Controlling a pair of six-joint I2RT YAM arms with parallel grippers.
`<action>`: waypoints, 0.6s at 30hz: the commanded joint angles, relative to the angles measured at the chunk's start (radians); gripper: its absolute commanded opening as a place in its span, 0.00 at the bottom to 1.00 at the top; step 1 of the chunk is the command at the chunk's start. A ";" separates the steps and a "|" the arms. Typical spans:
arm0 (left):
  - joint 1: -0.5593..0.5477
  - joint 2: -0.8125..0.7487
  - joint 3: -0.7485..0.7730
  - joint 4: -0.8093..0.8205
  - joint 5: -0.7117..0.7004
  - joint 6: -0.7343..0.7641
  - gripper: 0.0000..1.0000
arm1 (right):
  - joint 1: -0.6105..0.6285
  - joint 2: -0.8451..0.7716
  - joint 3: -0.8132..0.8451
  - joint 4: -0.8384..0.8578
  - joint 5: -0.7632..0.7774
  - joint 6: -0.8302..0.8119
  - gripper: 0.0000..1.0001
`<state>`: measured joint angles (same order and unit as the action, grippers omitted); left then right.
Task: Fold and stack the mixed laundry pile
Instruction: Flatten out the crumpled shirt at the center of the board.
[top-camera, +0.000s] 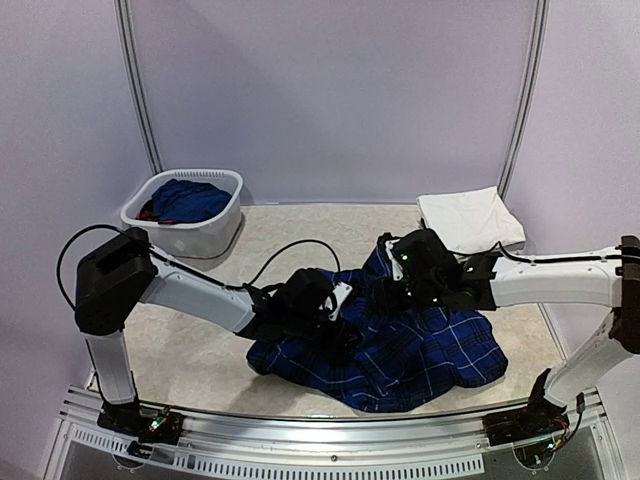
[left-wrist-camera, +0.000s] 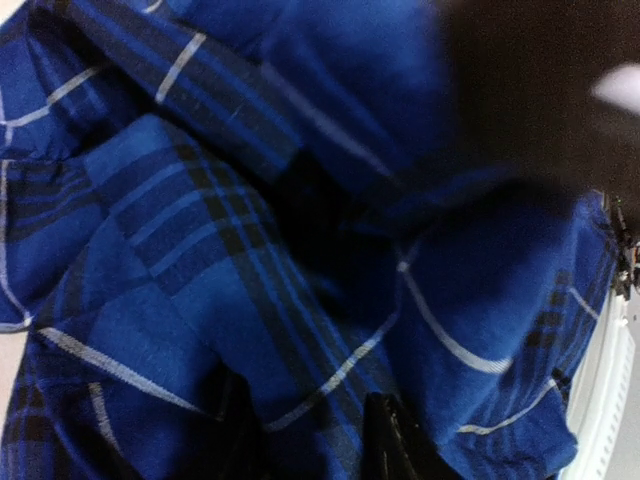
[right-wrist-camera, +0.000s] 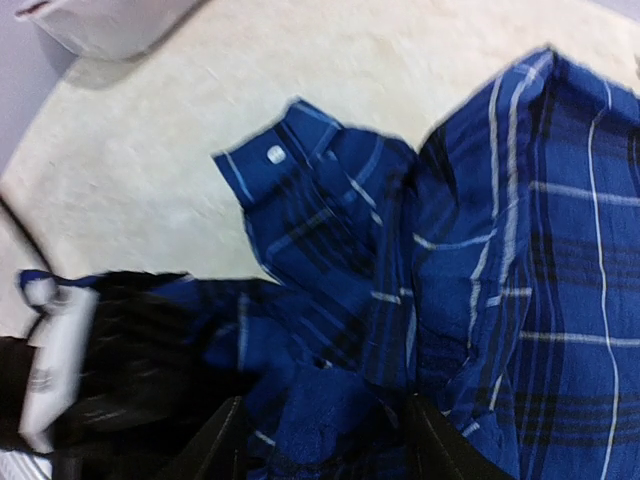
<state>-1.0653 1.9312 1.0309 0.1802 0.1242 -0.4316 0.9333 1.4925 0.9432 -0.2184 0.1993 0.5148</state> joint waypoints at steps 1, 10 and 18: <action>-0.019 -0.014 -0.019 0.088 -0.010 -0.022 0.36 | 0.001 0.015 -0.022 -0.045 0.016 0.041 0.51; -0.019 -0.008 -0.043 0.154 -0.041 -0.065 0.00 | 0.010 0.004 -0.064 -0.062 0.073 0.068 0.08; -0.016 -0.154 0.054 -0.003 -0.136 0.025 0.00 | 0.009 -0.073 0.022 -0.126 0.198 0.020 0.02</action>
<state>-1.0737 1.9064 1.0035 0.2668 0.0601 -0.4759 0.9363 1.4952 0.9016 -0.2974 0.2909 0.5652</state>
